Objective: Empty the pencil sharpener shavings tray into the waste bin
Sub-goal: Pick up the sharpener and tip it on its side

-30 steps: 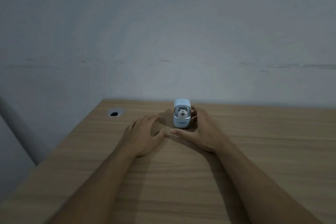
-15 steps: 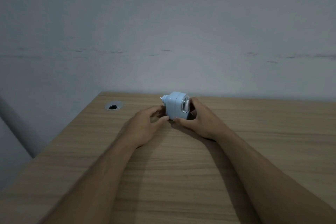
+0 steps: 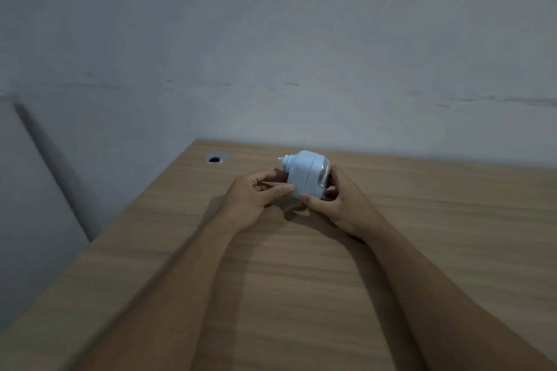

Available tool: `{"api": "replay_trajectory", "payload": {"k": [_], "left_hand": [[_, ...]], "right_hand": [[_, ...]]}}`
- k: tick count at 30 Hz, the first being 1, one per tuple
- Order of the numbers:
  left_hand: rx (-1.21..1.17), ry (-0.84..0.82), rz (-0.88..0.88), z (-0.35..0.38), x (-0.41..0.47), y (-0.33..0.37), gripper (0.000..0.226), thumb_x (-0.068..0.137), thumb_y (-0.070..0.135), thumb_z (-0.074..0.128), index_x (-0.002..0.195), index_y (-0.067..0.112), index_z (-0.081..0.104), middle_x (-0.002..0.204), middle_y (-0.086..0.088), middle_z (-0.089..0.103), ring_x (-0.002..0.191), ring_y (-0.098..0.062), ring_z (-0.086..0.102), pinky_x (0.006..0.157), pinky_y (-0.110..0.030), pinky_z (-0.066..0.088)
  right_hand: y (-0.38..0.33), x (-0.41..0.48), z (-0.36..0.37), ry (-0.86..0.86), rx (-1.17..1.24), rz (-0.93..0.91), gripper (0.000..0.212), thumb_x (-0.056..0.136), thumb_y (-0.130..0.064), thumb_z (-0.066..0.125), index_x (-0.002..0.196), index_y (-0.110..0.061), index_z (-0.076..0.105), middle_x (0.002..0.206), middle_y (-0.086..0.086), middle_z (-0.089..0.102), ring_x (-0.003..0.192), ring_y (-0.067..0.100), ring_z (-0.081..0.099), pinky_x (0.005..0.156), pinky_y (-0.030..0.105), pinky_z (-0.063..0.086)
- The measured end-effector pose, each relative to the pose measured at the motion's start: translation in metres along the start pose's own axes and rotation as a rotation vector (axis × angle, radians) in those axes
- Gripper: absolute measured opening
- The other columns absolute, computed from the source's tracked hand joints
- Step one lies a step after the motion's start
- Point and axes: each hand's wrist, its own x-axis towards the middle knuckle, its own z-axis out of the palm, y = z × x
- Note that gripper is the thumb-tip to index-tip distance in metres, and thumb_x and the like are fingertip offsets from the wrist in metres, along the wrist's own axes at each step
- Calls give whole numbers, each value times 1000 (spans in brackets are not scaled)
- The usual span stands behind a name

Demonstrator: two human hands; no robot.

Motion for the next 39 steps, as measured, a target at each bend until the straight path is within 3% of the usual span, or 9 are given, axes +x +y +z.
{"api": "replay_trajectory", "payload": {"k": [3, 7, 12, 17, 23, 26, 29, 33, 39], "left_hand": [[-23, 9, -8, 1, -32, 3, 30, 91, 6, 88, 120, 14, 84, 110, -16, 87, 93, -17, 83, 85, -23, 69], [-42, 16, -24, -6, -66, 2, 28, 89, 8, 90, 114, 18, 85, 108, -11, 89, 98, -23, 86, 84, -24, 68], [103, -39, 8, -14, -100, 4, 40, 87, 21, 93, 126, 14, 85, 115, -4, 89, 111, -21, 84, 96, -30, 68], [181, -33, 40, -14, -109, 4, 39, 84, 26, 96, 121, 19, 86, 113, 5, 89, 113, -16, 84, 102, -29, 64], [162, -150, 33, -19, -103, 6, 41, 89, 17, 92, 129, 19, 83, 120, 3, 88, 118, -14, 82, 104, -26, 62], [150, -200, 4, -24, -103, 12, 39, 91, 12, 90, 129, 21, 83, 119, 6, 88, 116, -11, 82, 92, -15, 62], [159, -232, 8, -26, -103, 12, 40, 93, 11, 88, 132, 17, 82, 119, 4, 88, 114, -10, 82, 88, -12, 61], [186, -246, 34, -27, -103, 8, 46, 91, 15, 91, 135, 22, 81, 123, 7, 87, 119, -10, 81, 98, -19, 61], [136, -238, 36, -28, -102, 4, 49, 89, 12, 92, 137, 20, 80, 125, 2, 87, 121, -14, 81, 101, -22, 62]], "right_hand": [[-12, -25, 3, -18, 20, -20, 65, 86, -39, 92, 144, -31, 63, 131, -10, 77, 121, 16, 75, 105, 52, 61], [-31, -56, 8, -56, 46, -11, 66, 90, -32, 92, 149, -27, 62, 135, -9, 76, 123, 15, 75, 107, 48, 61], [-49, -89, 9, -52, 52, -27, 74, 86, -51, 94, 150, -31, 65, 138, -17, 78, 125, 0, 75, 110, 35, 62], [-52, -100, 9, -60, 74, 13, 80, 76, -62, 97, 144, -33, 67, 135, -17, 79, 125, 3, 77, 111, 43, 62], [-39, -92, 10, -75, 138, 76, 73, 75, -45, 103, 133, -21, 66, 128, -9, 83, 120, 7, 79, 108, 39, 63], [-37, -89, 9, -118, 124, 69, 69, 80, -39, 101, 137, -23, 66, 133, -12, 82, 124, -1, 76, 110, 30, 59], [-37, -88, 8, -143, 118, 51, 70, 83, -39, 99, 143, -24, 66, 137, -14, 80, 129, -1, 74, 115, 32, 57], [-38, -89, 5, -160, 87, 29, 78, 80, -52, 97, 147, -27, 66, 140, -15, 78, 131, 1, 73, 118, 38, 57], [-39, -90, 3, -164, 58, 21, 83, 78, -62, 95, 149, -33, 65, 141, -17, 78, 132, 1, 73, 119, 42, 57]]}}
